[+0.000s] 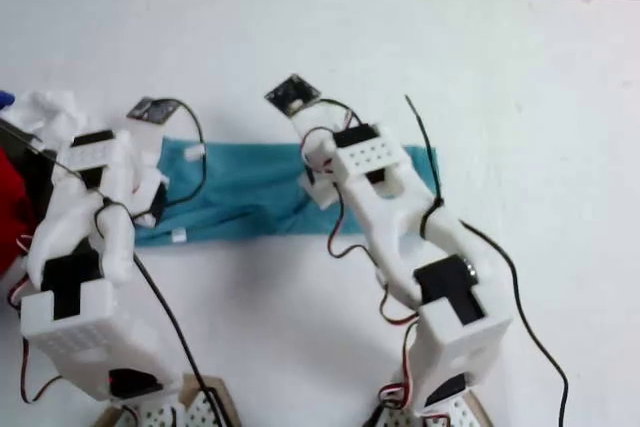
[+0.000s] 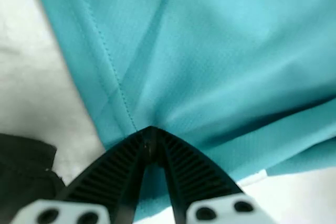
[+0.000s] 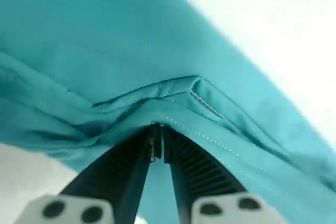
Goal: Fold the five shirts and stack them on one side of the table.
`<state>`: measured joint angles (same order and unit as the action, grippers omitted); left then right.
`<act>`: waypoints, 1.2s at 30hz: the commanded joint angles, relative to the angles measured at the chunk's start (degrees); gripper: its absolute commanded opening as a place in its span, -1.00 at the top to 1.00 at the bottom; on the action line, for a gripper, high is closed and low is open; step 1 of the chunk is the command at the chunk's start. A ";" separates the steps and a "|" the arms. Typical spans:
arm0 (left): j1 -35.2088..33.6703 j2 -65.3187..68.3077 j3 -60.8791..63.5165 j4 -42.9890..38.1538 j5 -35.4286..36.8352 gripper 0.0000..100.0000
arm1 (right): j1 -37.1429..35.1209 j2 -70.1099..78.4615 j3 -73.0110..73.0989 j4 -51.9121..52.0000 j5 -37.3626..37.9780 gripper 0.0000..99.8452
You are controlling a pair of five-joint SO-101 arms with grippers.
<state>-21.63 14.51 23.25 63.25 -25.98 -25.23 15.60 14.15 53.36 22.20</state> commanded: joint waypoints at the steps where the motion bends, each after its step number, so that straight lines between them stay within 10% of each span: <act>1: -0.18 0.62 -0.04 -2.81 0.00 0.95 | -0.13 4.00 -3.34 -1.89 -0.44 0.96; 36: -0.18 0.62 -0.04 -2.81 0.00 0.95 | -15.60 6.64 -18.02 24.57 -7.12 0.96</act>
<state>-21.63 14.51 23.25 63.25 -25.98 -41.14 25.80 -3.69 75.87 14.99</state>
